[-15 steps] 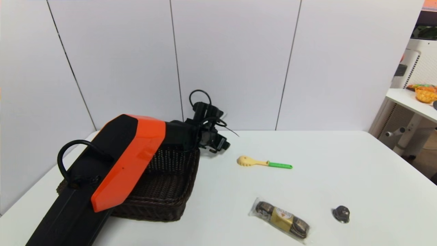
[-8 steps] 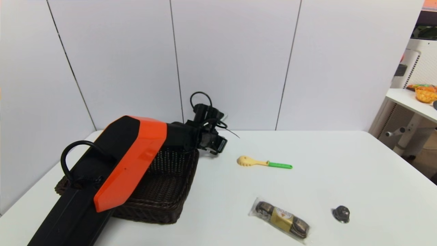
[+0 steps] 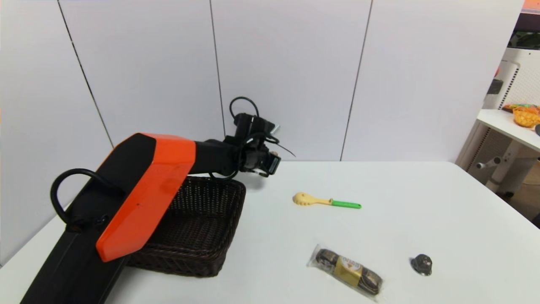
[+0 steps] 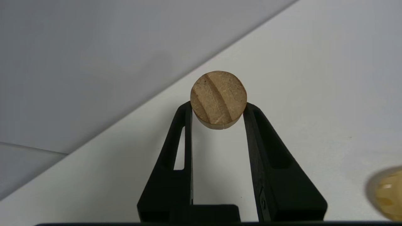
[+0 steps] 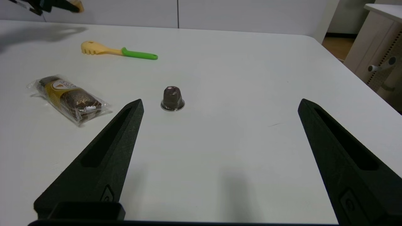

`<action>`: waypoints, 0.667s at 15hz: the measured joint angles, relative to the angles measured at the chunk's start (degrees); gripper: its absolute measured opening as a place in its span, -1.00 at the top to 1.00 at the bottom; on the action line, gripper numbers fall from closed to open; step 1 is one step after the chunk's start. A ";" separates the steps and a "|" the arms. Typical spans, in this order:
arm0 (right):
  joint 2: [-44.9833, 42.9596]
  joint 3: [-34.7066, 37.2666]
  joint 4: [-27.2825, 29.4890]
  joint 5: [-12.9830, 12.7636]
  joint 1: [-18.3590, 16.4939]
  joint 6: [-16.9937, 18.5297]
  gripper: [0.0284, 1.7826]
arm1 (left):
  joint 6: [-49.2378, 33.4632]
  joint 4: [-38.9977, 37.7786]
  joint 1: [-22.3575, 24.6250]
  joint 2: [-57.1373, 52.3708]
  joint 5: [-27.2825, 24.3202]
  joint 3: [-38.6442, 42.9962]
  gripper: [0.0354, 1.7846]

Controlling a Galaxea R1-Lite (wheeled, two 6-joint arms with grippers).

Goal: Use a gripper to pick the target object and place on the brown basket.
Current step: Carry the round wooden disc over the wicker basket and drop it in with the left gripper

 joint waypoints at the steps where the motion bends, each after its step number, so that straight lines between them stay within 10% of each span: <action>1: 0.00 0.00 -0.02 0.01 0.00 0.00 -0.90 | 0.01 0.52 0.15 -2.06 0.40 0.20 0.45; 10: 0.00 0.00 -0.04 0.01 0.00 0.00 -0.90 | 0.41 14.42 4.96 -31.62 10.28 8.44 0.45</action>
